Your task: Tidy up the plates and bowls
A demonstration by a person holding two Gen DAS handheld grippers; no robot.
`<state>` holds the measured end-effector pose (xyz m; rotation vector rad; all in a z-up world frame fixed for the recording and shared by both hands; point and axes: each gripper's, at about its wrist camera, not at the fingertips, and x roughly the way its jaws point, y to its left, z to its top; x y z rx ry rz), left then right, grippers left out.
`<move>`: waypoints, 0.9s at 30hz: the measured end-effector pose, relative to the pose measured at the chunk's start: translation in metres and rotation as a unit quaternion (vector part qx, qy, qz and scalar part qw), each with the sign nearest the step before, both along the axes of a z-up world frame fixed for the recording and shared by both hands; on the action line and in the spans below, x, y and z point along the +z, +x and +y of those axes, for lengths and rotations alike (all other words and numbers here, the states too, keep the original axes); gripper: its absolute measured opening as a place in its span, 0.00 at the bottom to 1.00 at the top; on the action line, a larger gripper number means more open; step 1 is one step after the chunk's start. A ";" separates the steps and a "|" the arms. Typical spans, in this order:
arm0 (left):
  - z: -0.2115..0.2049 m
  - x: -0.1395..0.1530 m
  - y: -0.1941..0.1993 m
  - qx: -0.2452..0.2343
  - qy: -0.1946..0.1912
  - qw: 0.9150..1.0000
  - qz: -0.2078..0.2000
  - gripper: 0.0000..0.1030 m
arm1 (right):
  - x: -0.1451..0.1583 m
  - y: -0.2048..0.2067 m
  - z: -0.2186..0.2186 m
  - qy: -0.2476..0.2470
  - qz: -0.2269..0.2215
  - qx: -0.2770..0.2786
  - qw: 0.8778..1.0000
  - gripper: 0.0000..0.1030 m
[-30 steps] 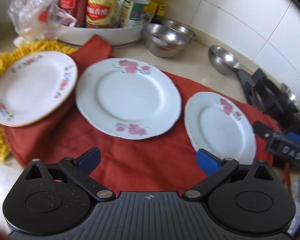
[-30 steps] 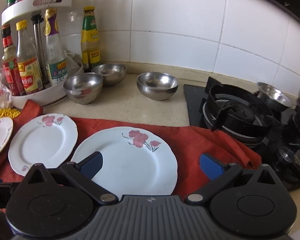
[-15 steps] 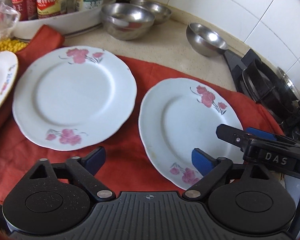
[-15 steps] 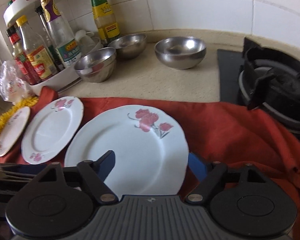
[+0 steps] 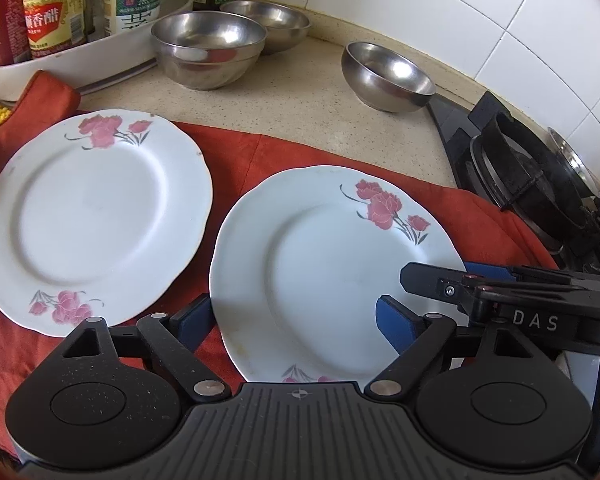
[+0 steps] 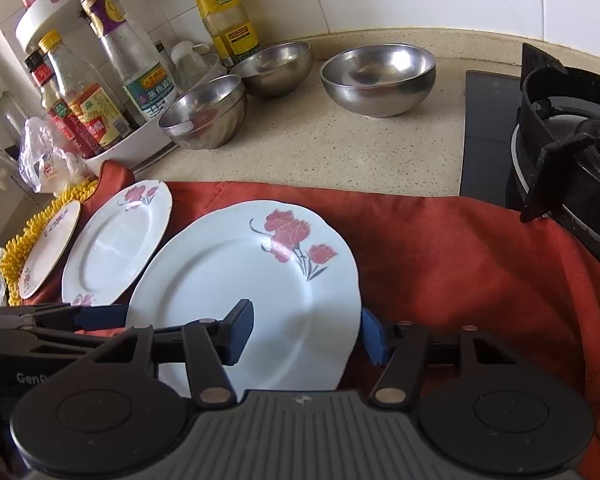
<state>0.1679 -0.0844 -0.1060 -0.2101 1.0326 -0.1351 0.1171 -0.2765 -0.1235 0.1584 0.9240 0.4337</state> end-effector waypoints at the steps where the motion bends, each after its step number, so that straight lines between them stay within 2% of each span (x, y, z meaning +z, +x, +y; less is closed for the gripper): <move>1: 0.000 0.001 -0.001 0.004 -0.001 1.000 0.003 0.87 | 0.001 0.000 -0.001 0.003 0.002 0.002 1.000 0.54; 7: 0.003 0.017 -0.007 0.015 0.019 1.000 -0.016 0.88 | 0.011 0.000 0.003 0.014 -0.003 0.035 0.999 0.54; 11: 0.008 0.011 -0.005 0.018 0.016 1.000 0.005 0.87 | 0.006 0.008 0.005 0.005 0.016 0.048 0.999 0.54; 13: 0.014 0.012 -0.007 0.025 0.018 1.000 -0.001 0.84 | 0.009 0.012 0.004 -0.003 -0.003 0.043 0.999 0.54; 17: 0.033 0.029 -0.012 0.051 0.030 0.998 -0.029 0.89 | 0.026 0.020 0.008 -0.011 -0.044 0.043 0.998 0.55; 21: 0.061 0.037 -0.011 0.081 0.031 0.996 -0.036 0.90 | 0.034 0.031 0.031 -0.013 -0.055 0.064 0.996 0.55; 27: 0.104 0.038 -0.013 0.142 0.021 0.989 -0.026 0.93 | 0.039 0.054 0.082 -0.017 -0.065 0.125 0.990 0.55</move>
